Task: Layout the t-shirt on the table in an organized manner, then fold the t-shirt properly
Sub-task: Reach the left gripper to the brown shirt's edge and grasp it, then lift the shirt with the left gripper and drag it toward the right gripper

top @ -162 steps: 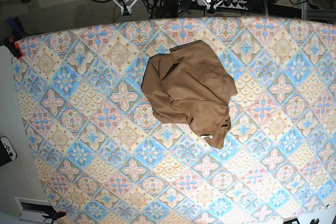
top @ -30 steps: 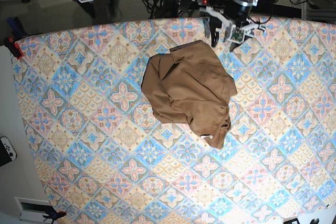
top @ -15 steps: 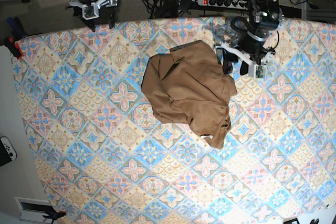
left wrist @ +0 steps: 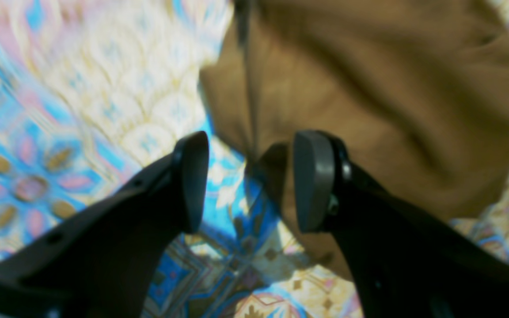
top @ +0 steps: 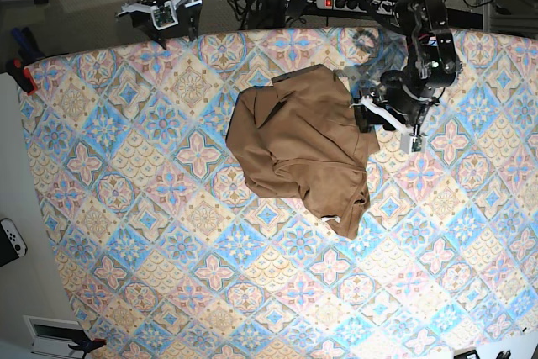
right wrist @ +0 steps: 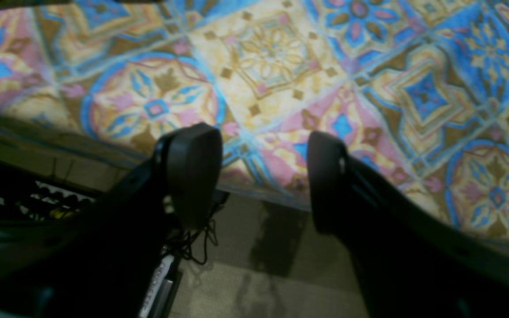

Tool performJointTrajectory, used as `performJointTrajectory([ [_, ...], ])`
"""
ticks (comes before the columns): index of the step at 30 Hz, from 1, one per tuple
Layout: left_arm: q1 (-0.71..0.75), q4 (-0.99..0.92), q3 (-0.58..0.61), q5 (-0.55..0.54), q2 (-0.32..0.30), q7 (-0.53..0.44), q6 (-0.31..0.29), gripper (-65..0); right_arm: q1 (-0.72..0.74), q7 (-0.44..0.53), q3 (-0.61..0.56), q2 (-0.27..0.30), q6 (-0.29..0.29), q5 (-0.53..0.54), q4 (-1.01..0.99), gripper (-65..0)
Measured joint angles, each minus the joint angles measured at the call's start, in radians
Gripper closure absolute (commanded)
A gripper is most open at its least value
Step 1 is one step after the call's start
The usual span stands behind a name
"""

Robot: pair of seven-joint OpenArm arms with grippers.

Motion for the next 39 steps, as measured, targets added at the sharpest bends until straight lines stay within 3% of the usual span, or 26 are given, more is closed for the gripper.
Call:
performJointTrajectory([
  [5,-0.042,-0.107,0.011,-0.002,0.0,-0.005,-0.008,-29.5,0.057,-0.002,0.0,-0.001,0.004,0.0,-0.004,-33.0],
  [7,-0.046,-0.119,0.038,0.007,-0.003,-0.008,-0.053,-27.2,0.085,0.002,0.003,-0.001,0.0,0.0,-0.003,-33.0],
  [10,-0.046,-0.118,0.063,-0.002,0.004,-0.005,-0.106,-16.6,0.112,0.0,0.005,0.0,0.0,-0.001,-0.003,-33.0],
  [14,-0.046,-0.118,0.066,0.011,0.022,-0.005,-0.11,-0.8,0.129,0.003,0.005,-0.001,0.0,0.0,-0.003,-33.0],
  [15,-0.046,-0.118,0.066,0.011,0.026,-0.005,-0.11,0.0,0.124,0.002,0.005,-0.001,0.0,0.0,-0.003,-33.0],
  [22,-0.021,-0.033,0.067,0.007,0.021,0.02,-0.11,0.0,0.122,0.003,0.006,-0.001,0.001,0.0,-0.003,-33.0],
  [29,-0.016,0.133,0.067,0.007,0.013,0.194,-0.121,0.0,0.122,0.0,0.007,0.0,0.0,0.0,-0.003,-33.0],
  [32,-0.021,0.158,0.122,0.005,-0.024,0.262,-0.19,0.0,0.122,0.0,0.006,-0.001,0.0,0.0,-0.003,-33.0],
  [36,-0.03,0.199,0.181,-0.001,-0.038,0.263,-0.252,0.0,0.122,0.0,0.006,-0.001,0.0,0.0,-0.003,-33.0],
  [39,-0.029,0.195,0.301,0.014,-0.078,0.271,-0.35,0.0,0.122,0.0,0.007,-0.002,0.0,0.0,-0.003,-32.9],
])
